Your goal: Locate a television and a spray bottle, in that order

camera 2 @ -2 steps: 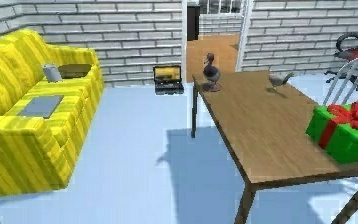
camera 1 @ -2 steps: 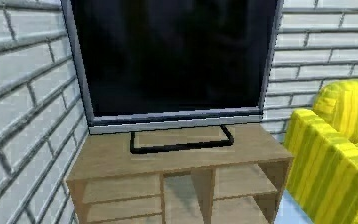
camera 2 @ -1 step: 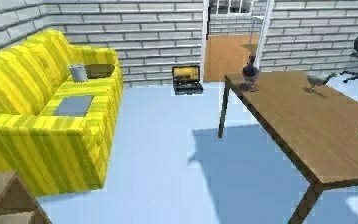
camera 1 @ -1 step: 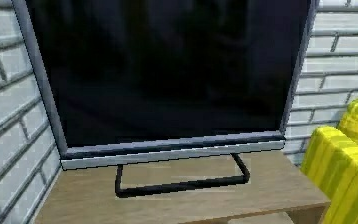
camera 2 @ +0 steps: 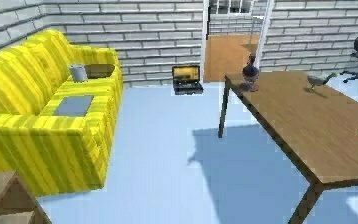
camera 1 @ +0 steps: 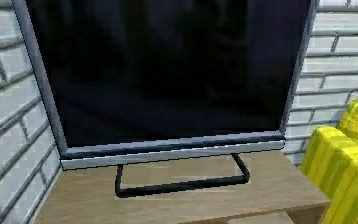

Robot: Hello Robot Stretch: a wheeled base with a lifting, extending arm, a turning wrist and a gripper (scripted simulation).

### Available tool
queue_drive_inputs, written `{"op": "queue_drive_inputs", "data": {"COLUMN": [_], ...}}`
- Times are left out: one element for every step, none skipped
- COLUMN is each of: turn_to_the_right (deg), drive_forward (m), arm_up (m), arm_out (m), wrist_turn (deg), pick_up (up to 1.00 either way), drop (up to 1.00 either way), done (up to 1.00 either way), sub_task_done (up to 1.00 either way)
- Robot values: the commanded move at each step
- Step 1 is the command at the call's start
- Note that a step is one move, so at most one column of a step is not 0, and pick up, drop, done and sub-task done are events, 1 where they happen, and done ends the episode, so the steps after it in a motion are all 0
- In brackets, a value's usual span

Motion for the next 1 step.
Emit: {"op": "queue_drive_inputs", "data": {"turn_to_the_right": [45.0], "drive_forward": [0.0], "arm_up": [0.0], "arm_out": [0.0], "wrist_turn": [0.0], "pick_up": [0.0], "drop": [0.0], "done": [0.0], "sub_task_done": [0.0]}}
